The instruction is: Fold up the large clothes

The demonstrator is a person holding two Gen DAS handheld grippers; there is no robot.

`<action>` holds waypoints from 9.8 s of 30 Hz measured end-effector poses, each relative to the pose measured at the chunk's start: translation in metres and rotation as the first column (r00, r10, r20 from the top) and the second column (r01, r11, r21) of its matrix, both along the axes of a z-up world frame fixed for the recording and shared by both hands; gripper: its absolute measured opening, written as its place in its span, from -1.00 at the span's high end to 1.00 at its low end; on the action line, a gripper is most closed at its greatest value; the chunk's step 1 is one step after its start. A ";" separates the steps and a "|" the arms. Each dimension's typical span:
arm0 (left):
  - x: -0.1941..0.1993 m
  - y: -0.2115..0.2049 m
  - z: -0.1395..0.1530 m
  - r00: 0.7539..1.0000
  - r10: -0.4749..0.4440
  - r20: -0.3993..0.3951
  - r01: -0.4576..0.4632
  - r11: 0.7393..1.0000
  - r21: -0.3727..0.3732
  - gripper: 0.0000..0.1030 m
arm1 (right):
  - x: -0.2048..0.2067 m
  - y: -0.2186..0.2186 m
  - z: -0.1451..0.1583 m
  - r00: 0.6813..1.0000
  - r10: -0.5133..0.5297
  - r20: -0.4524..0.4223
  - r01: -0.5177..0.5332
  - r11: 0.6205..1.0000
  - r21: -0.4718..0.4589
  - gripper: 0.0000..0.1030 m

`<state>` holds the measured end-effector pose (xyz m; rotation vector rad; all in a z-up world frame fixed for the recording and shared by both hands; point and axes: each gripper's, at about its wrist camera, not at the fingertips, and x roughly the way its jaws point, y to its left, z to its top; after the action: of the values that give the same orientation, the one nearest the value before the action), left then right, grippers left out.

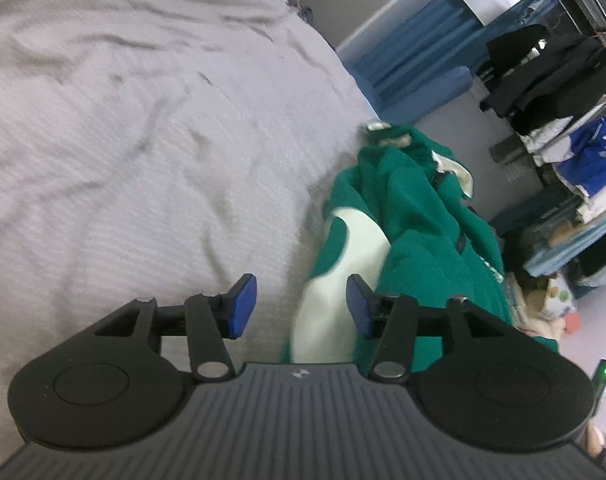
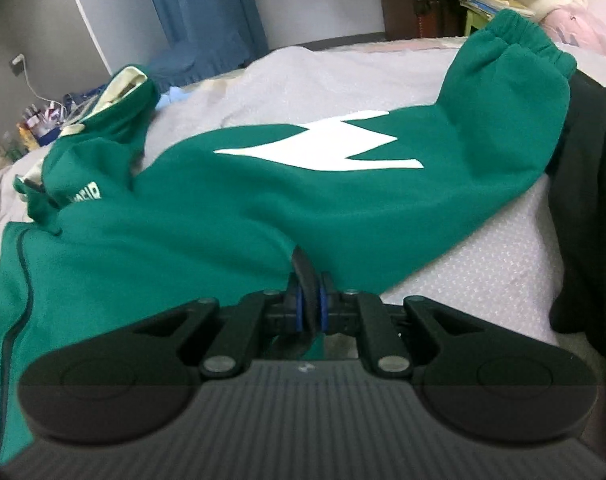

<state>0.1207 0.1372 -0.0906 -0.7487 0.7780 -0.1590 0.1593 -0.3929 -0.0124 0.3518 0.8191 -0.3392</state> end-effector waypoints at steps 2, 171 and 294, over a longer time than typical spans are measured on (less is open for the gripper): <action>0.007 -0.008 -0.006 1.000 -0.021 -0.007 0.021 1.000 -0.007 -0.10 | 0.000 0.005 -0.002 1.000 0.009 0.000 -0.009 1.000 -0.021 0.77; 0.009 -0.146 -0.039 0.768 -0.590 0.250 0.633 0.758 -0.157 -0.51 | 0.001 0.129 -0.005 0.907 0.414 0.078 -0.419 0.871 0.256 -0.27; 0.098 0.222 0.120 0.942 0.304 0.139 -0.333 0.805 0.491 -0.61 | -0.014 0.271 -0.019 0.643 0.717 0.268 -0.758 0.646 0.092 -0.53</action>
<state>0.2187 0.3594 0.0294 -0.3548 0.5913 0.3262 0.1452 -0.1214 -0.0315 0.1983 0.7219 0.5661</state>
